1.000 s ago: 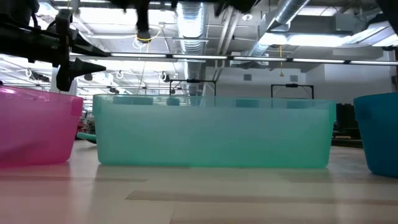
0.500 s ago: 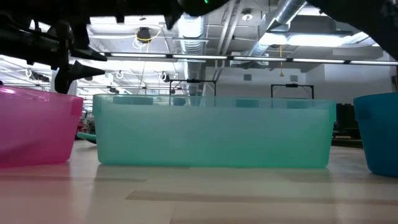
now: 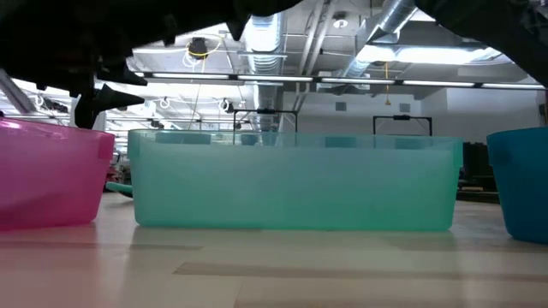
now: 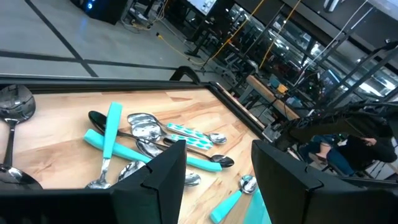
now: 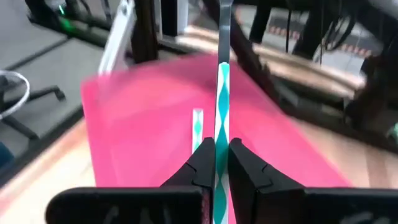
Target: Sort silverware by color (type)
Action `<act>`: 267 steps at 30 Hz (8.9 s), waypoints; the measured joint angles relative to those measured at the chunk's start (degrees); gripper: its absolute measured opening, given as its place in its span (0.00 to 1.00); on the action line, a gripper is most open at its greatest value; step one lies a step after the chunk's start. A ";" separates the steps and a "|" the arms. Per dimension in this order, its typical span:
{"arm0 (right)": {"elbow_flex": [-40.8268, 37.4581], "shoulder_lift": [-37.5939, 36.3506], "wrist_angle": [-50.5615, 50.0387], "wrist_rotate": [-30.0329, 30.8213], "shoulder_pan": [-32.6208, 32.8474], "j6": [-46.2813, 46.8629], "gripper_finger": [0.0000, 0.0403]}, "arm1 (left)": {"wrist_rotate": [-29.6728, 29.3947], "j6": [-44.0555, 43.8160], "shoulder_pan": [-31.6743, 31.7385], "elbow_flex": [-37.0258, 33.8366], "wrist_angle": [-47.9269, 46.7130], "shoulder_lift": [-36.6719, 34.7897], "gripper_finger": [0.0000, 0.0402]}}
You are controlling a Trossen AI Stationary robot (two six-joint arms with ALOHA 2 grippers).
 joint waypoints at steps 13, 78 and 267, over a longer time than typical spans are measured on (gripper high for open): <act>-0.04 2.54 -0.85 -2.19 0.93 -3.83 0.12 | -0.02 0.44 0.00 0.00 -0.77 0.00 0.42; 0.02 3.56 -8.32 -2.41 0.79 -15.04 0.32 | -1.53 1.74 0.00 0.00 -2.28 0.00 0.42; 4.61 -12.05 -57.81 17.58 -11.66 31.34 0.14 | -6.95 -1.31 -0.02 6.54 -20.18 0.81 0.42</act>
